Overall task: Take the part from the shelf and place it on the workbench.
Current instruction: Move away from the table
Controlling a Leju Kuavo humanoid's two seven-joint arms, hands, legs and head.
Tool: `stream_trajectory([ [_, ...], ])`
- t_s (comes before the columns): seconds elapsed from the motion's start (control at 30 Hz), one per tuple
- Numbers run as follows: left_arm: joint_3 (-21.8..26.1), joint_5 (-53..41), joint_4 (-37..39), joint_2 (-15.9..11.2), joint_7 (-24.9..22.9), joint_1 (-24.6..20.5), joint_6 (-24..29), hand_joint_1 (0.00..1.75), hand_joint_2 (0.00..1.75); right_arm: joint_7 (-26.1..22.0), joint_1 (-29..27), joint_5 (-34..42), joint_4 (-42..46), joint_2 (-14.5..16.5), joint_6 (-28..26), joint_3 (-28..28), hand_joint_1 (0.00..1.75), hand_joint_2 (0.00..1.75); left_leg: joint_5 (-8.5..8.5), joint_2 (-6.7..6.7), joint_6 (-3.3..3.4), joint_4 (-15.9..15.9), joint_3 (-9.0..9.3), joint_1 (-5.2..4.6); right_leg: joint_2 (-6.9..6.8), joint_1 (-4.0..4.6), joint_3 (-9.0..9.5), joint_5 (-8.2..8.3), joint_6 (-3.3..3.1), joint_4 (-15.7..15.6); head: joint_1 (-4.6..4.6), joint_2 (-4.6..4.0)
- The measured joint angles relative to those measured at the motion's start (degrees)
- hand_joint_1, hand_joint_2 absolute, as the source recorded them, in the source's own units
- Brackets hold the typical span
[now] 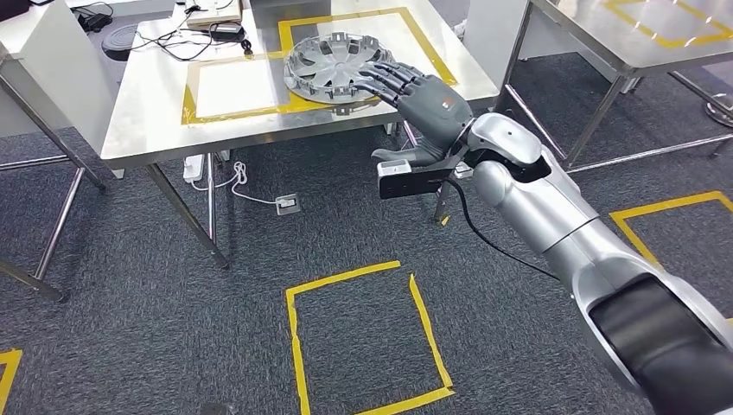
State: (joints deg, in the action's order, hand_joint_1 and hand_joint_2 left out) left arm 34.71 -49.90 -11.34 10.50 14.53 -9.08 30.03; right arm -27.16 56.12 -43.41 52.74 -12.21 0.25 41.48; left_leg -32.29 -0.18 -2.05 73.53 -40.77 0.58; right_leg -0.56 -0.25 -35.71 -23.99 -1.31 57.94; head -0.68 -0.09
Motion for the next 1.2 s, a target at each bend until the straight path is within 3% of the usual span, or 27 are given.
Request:
stream_trajectory([
  [0.1,0.0,0.0,-0.02,0.01,-0.29,-0.07,0.6,0.0,1.75,0.63,-0.04,0.61,-0.31,0.0,1.05,-0.21,0.0,1.75,2.95,-0.01,0.22,-10.45,6.87,0.08,-0.03,-0.08,-1.06,0.61,0.69,0.66,-0.01,0.0],
  [0.17,0.01,0.01,-0.01,0.06,-0.56,-0.08,0.77,0.0,1.75,1.0,0.02,0.74,-0.48,0.02,1.3,-0.44,0.0,1.75,3.28,-0.09,0.96,-13.87,8.73,0.03,-0.04,0.14,-1.53,0.83,1.05,0.98,-0.09,0.0],
  [0.3,0.06,0.07,-0.02,0.03,-0.45,-0.01,0.06,0.0,1.75,1.59,0.06,0.26,-0.9,0.07,1.38,-0.5,0.0,1.75,4.0,-0.18,2.03,-13.96,8.45,-0.09,0.04,0.36,-1.7,1.47,-0.2,0.59,-0.16,0.0],
  [0.43,0.07,0.06,-0.01,0.03,-0.49,-0.01,-0.25,0.0,1.75,1.84,0.09,0.16,-1.16,0.1,1.39,-0.5,0.0,1.75,4.34,-0.12,2.45,-13.91,8.08,-0.17,0.04,0.32,-1.68,2.45,0.89,-0.09,-0.18,0.0],
  [0.8,0.07,0.29,-0.02,-0.01,-0.61,0.01,-0.84,0.0,1.75,2.51,0.0,-0.15,-1.32,0.1,0.85,-0.45,0.0,1.75,4.45,-0.08,2.44,-13.86,7.82,-0.25,0.06,0.28,-1.93,2.65,1.94,-0.22,-0.15,0.0],
  [0.87,0.15,4.03,0.07,-0.01,-3.09,0.01,-4.39,0.0,1.75,6.28,-0.02,3.54,-1.34,0.1,0.54,-0.45,0.0,1.75,4.49,-0.09,2.38,-13.89,7.77,-0.23,0.05,0.29,-2.02,2.65,1.93,-0.2,-0.14,0.0],
  [0.97,0.5,23.45,0.09,-0.16,-9.5,-0.02,-18.83,0.0,1.75,19.54,-0.05,21.89,-1.41,0.17,-0.03,-0.45,0.0,1.75,4.55,-0.1,2.28,-13.94,7.73,-0.21,0.04,0.3,-2.09,2.65,1.93,-0.13,-0.14,0.0],
  [1.0,0.6,30.66,0.05,-0.22,-9.95,0.1,-22.22,0.0,1.75,21.87,-0.07,28.29,-1.49,0.19,-0.09,-0.44,0.0,1.75,4.58,-0.1,2.24,-13.94,7.7,-0.2,0.06,0.3,-2.13,2.66,1.92,-0.1,-0.15,0.0],
  [1.07,0.66,37.58,0.04,-0.13,-8.85,0.22,-22.19,0.0,1.75,20.41,-0.12,32.87,-1.64,0.23,-0.09,-0.43,0.0,1.75,4.62,-0.03,2.18,-13.94,7.62,-0.19,0.11,0.31,-2.26,2.69,1.92,-0.08,-0.15,0.0],
  [1.2,0.71,28.11,0.04,-0.08,-7.64,0.01,-16.37,0.0,1.75,15.71,-0.13,23.94,-1.79,0.39,-0.12,-0.43,0.0,1.75,4.65,0.02,2.13,-13.95,7.56,-0.19,0.15,0.33,-2.35,2.71,1.92,-0.06,-0.13,0.0],
])
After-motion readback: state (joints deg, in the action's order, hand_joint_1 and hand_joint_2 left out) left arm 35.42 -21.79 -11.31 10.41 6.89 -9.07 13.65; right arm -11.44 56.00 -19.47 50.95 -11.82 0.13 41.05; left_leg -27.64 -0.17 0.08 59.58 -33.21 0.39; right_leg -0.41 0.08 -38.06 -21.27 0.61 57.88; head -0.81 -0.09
